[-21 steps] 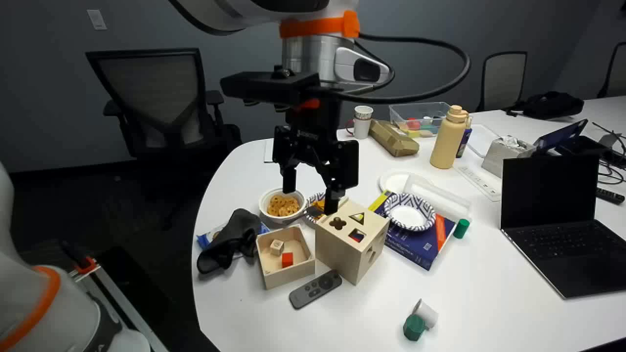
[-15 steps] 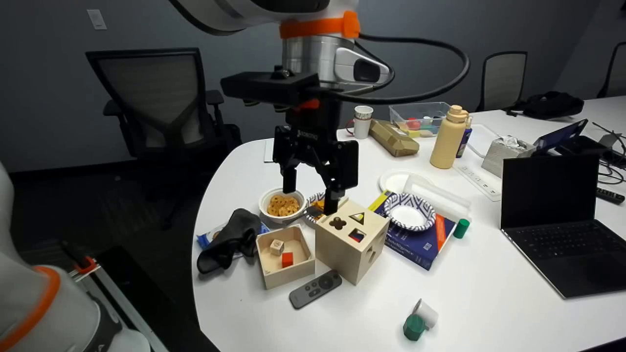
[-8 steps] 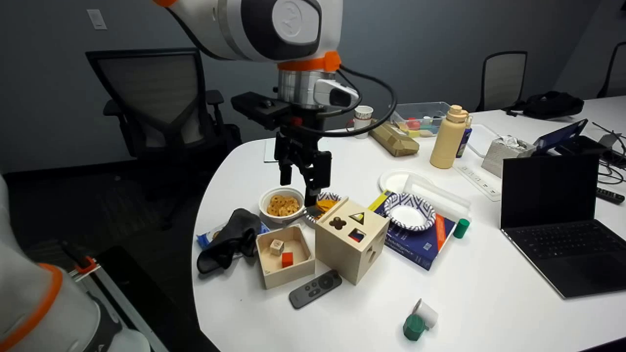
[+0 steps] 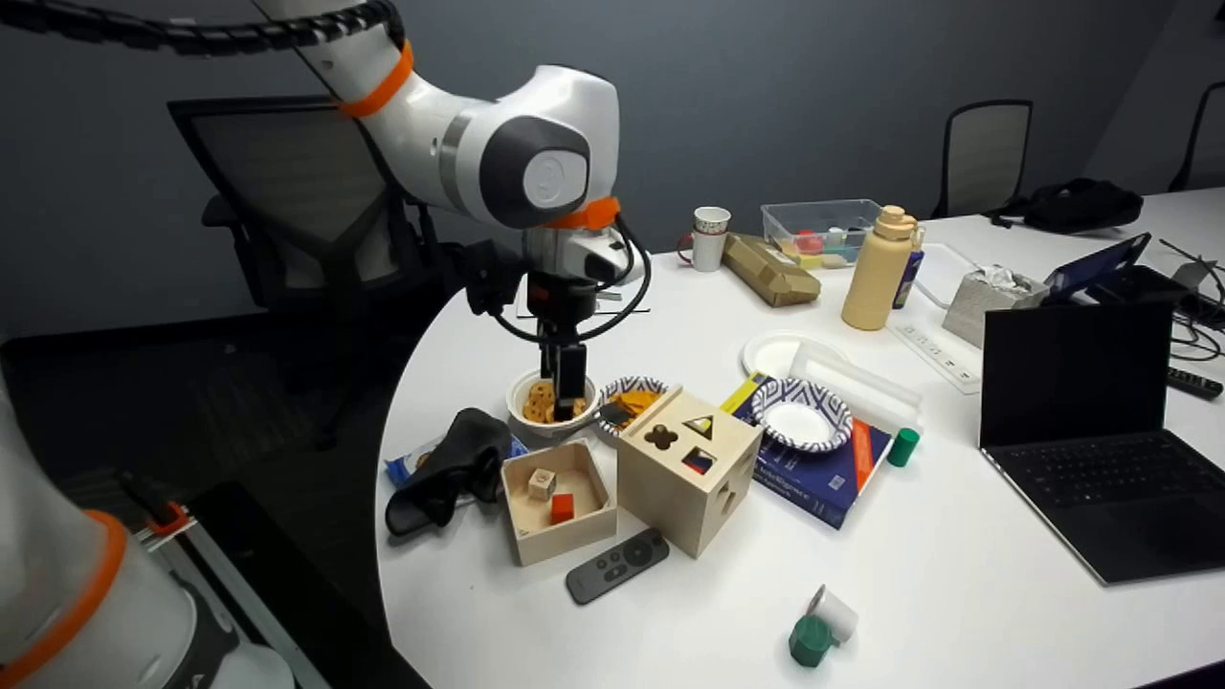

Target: Put the orange cube in the wooden object through the round hole

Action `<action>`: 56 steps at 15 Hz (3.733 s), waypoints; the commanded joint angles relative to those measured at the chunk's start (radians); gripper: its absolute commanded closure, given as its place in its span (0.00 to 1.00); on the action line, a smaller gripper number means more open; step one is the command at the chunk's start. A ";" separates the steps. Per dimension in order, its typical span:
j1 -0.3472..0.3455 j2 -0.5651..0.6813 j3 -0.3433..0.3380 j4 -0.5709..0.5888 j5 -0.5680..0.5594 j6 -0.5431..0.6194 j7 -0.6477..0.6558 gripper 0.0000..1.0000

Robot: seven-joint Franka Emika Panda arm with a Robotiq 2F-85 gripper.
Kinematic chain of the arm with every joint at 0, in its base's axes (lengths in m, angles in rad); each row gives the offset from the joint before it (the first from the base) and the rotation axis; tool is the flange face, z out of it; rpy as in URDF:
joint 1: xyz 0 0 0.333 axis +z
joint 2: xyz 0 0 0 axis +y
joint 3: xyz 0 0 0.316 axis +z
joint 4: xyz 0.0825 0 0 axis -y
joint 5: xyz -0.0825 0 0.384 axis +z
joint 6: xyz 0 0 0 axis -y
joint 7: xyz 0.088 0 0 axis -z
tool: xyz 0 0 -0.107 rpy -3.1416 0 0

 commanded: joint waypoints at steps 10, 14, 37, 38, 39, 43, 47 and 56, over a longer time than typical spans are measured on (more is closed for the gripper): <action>0.080 0.317 -0.073 -0.093 0.161 0.545 0.240 0.00; 0.030 0.394 -0.005 -0.078 0.327 0.599 0.159 0.00; 0.061 0.571 -0.033 0.053 0.435 0.602 0.027 0.74; 0.066 0.573 -0.038 0.054 0.435 0.601 0.028 0.81; 0.072 0.574 -0.042 0.056 0.434 0.600 0.029 0.89; 0.113 0.516 -0.073 0.038 0.412 0.545 0.030 0.91; 0.197 0.402 -0.160 0.014 0.331 0.413 0.031 0.91; 0.127 0.151 -0.176 0.119 0.079 -0.017 -0.130 0.91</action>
